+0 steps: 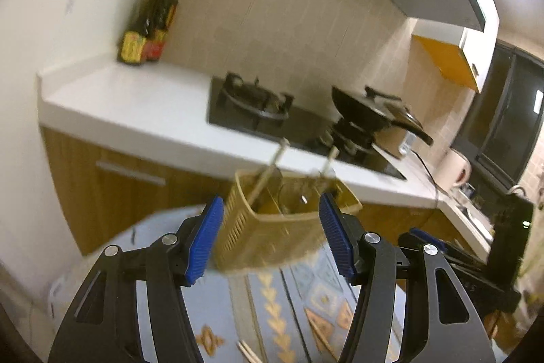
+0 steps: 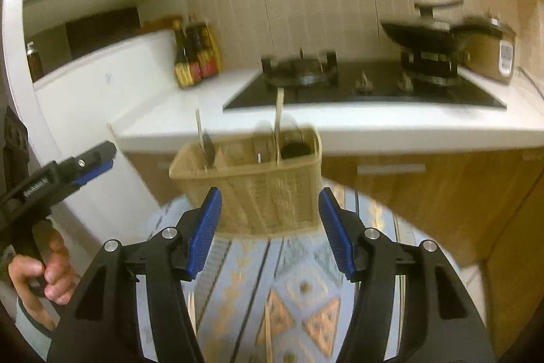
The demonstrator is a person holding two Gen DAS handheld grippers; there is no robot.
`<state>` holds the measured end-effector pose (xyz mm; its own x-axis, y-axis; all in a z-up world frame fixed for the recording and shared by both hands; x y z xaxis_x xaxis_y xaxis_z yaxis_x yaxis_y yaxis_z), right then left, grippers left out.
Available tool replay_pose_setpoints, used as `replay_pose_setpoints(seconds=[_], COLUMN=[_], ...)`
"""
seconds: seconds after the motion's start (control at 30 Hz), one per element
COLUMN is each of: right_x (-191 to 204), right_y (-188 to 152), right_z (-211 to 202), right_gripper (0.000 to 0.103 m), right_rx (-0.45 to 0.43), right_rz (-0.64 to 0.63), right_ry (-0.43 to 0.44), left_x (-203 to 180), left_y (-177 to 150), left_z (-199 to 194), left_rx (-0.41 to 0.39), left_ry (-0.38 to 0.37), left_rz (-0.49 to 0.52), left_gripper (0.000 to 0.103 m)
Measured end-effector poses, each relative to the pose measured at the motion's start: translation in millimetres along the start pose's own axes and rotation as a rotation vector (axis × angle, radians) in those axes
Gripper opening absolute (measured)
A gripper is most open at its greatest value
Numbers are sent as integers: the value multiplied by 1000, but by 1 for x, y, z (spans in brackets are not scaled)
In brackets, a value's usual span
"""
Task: Organize utensils
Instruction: 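Lower the right tool to a single chopstick while the left tool lowers to a chopstick pair, then close the right tool on the chopstick while the left tool grasps the chopstick pair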
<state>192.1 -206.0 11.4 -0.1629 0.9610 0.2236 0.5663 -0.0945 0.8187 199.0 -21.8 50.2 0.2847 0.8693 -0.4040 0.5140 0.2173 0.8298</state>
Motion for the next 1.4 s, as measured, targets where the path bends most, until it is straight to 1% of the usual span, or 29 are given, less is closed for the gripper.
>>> replay_pose_setpoints(seconds=[0.03, 0.17, 0.23, 0.33, 0.47, 0.57, 0.63, 0.7, 0.77, 0.8, 0.83, 0.87, 0.9, 1.0, 1.13, 1.27, 1.4], right_x=[-1, -3, -5, -2, 3, 9, 11, 15, 16, 16, 16, 16, 15, 13, 13, 19, 22], right_y=[-5, -31, -47, -68, -105, -135, -145, -156, -164, -166, -169, -173, -177, -187, -195, -200, -207], right_z=[-1, -1, 2, 8, 15, 19, 21, 23, 24, 24, 25, 26, 27, 32, 38, 40, 44], right_gripper=[56, 55, 55, 55, 55, 55, 55, 42, 37, 37, 37, 36, 35, 33, 29, 23, 17], right_rx=[30, 169, 238, 316, 442, 552, 591, 630, 666, 681, 693, 708, 723, 762, 792, 805, 812], right_rz=[7, 43, 49, 42, 27, -4, -11, -24, -37, -38, -41, -46, -51, -48, -55, -82, -132], right_ry=[1, 28, 25, 38, 46, 59, 60, 64, 66, 65, 62, 57, 53, 40, 34, 31, 1], left_x=[-1, -9, -12, -12, -4, 8, 13, 15, 17, 18, 20, 19, 19, 19, 13, 6, 6], left_y=[-7, -26, -39, -64, -115, -142, -157, -170, -181, -187, -190, -194, -199, -209, -210, -210, -211], left_z=[-1, -3, -1, 6, 20, 28, 34, 40, 46, 49, 50, 52, 54, 61, 64, 69, 69], left_rx=[32, 109, 160, 252, 419, 496, 543, 583, 620, 640, 649, 661, 680, 711, 712, 715, 700], left_ry=[7, 4, 13, 33, 22, 51, 53, 48, 52, 61, 68, 73, 76, 102, 154, 191, 226], left_rz=[0, 10, 29, 47, 24, 13, -4, -22, -26, -19, -13, -7, -3, 20, 104, 198, 263], left_gripper=[57, 57, 57, 57, 57, 57, 57, 56, 55, 54, 51, 43, 40, 40, 40, 40, 35])
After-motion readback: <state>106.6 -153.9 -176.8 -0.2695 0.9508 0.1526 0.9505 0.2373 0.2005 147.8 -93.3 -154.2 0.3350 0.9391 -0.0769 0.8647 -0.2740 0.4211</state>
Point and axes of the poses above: each gripper's, at about its wrist camera, not at the fingertips, and z roughly the way its jaws point, x to its left, y to its top, the point moved 10 cm from there along z, roughly the way its jaws point, and after that the axes turned 1 degree about -x, right-handed, at the moved point
